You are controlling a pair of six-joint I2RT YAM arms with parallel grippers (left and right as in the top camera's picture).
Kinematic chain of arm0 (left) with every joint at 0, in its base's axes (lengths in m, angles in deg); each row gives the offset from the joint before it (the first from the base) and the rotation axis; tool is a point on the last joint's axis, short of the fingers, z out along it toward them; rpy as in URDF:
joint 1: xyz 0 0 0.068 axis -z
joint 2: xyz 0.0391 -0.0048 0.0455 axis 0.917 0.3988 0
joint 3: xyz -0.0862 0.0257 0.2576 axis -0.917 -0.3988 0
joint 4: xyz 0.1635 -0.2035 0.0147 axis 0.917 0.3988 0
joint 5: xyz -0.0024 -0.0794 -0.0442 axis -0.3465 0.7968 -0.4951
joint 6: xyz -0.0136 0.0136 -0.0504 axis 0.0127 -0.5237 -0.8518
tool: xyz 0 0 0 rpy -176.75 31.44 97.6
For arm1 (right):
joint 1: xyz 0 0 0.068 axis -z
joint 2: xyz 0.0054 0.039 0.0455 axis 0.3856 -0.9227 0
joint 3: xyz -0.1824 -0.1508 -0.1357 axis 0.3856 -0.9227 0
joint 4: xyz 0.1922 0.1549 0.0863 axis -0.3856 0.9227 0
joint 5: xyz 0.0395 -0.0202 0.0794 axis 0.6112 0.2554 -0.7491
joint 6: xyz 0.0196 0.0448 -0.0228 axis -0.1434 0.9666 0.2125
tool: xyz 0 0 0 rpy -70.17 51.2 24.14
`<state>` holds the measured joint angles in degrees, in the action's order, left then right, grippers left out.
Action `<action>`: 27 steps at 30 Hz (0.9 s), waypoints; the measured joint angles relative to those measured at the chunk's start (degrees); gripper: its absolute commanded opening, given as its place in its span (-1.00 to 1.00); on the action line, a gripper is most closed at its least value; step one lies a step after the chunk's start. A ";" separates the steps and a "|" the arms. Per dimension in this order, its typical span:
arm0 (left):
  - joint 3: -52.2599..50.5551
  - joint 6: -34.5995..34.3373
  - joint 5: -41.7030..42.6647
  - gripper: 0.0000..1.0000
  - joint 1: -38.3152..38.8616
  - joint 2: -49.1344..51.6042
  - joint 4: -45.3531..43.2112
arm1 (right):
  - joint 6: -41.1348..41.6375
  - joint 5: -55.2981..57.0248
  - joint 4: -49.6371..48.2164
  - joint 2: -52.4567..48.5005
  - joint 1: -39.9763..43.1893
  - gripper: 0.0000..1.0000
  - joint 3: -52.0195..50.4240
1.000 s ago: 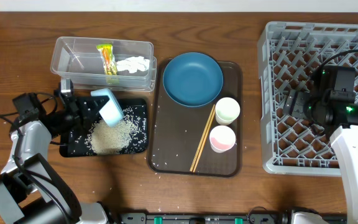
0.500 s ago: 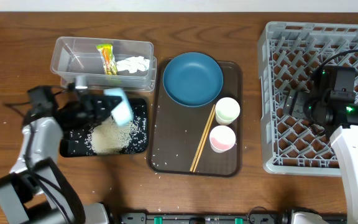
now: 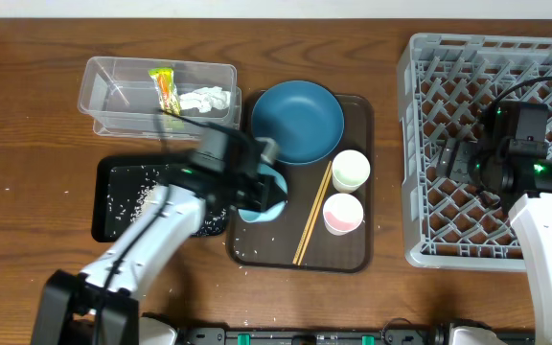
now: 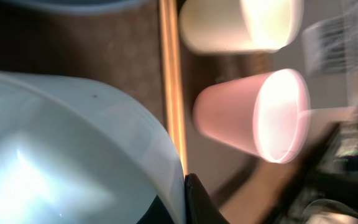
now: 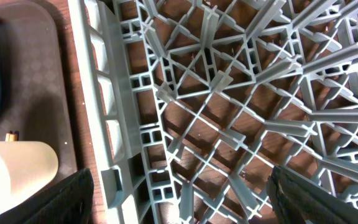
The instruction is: Sort waste into correct bins and load items into the dishwasher rack
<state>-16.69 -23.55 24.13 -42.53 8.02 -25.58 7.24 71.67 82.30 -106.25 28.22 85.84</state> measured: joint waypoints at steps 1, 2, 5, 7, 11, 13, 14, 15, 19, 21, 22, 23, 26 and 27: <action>0.00 -0.42 -2.38 -0.86 1.62 0.44 -0.33 | 0.00 0.00 0.02 0.00 0.00 0.75 0.00; 0.00 -0.70 -5.29 -0.82 3.32 1.01 -0.79 | 0.00 0.00 0.02 0.00 0.00 0.75 0.00; 0.00 -1.01 -11.96 -0.74 6.91 2.80 -2.67 | 0.00 0.00 0.04 0.02 0.00 0.75 0.00; 0.00 -1.14 -15.15 -0.66 8.15 3.43 -3.85 | 0.00 -0.02 0.07 0.02 0.00 0.75 0.00; 0.15 -1.11 -18.25 -0.21 8.57 3.50 -4.96 | 0.02 -0.02 0.09 0.02 0.02 0.76 0.00; 0.52 -1.84 -19.19 -0.14 8.55 3.50 -3.85 | 0.02 -0.04 0.11 0.02 0.00 0.76 0.00; 1.07 -1.88 -19.37 -0.13 8.55 3.50 -2.71 | 0.00 -0.02 0.09 0.02 0.00 0.77 0.00; 1.88 -1.97 -19.34 -0.12 8.57 3.50 -1.51 | 0.00 -0.02 0.07 0.02 0.00 0.77 0.00; 5.75 -2.01 -17.49 -0.11 8.55 2.99 -0.46 | 0.00 -0.04 0.07 0.02 0.00 0.78 0.00; 7.41 -2.01 -15.52 -0.11 8.61 2.25 -1.20 | 0.02 -0.04 0.07 0.02 0.02 0.77 0.00; 8.00 -2.01 -14.58 -0.11 8.81 1.84 -1.64 | 0.00 -0.04 0.07 0.02 0.00 0.78 0.00; 8.28 -2.01 -14.12 -0.12 9.03 1.64 -1.70 | 0.02 -0.07 0.04 0.02 0.00 0.78 0.00; 8.44 -2.03 -12.98 -0.11 10.51 1.66 -1.57 | 0.00 -0.07 0.07 0.02 0.00 0.78 0.00; 8.44 -2.01 -12.94 -0.11 11.30 1.90 -1.55 | 0.00 -0.07 0.07 0.02 0.00 0.78 0.00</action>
<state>-8.26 -25.56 11.19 -31.23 9.92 -27.13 7.24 71.60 82.36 -106.23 28.22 85.84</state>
